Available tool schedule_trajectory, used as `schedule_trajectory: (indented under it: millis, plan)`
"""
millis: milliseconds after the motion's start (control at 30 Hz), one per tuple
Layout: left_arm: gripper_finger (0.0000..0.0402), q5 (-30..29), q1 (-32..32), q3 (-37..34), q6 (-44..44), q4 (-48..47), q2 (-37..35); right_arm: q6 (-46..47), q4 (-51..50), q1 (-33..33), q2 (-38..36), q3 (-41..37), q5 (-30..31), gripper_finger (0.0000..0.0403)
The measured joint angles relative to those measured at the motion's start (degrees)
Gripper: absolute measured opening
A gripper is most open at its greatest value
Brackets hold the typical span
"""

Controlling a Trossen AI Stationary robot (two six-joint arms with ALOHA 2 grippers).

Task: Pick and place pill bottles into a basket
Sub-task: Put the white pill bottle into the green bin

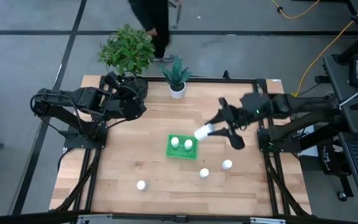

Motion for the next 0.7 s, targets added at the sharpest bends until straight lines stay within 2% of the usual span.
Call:
schedule_trajectory:
  millis: [100,233,400,700]
  plan:
    - [0.0306,0.05,0.00,0.00,0.04,0.02,0.00,2.90,-0.31,3.59,2.24,-1.11,2.84,0.0159]
    - [0.0306,0.48,0.00,0.00,0.02,0.04,0.00,5.13,-0.52,5.58,7.33,-0.83,2.99,0.0159]
    - [0.0306,0.87,-0.61,0.00,0.04,0.04,0.02,5.70,-0.71,5.83,14.13,-0.67,3.03,0.0160]
    - [0.0306,2.05,-3.43,0.00,0.15,0.01,0.04,7.46,-1.76,5.80,22.15,-0.63,3.07,0.0160]
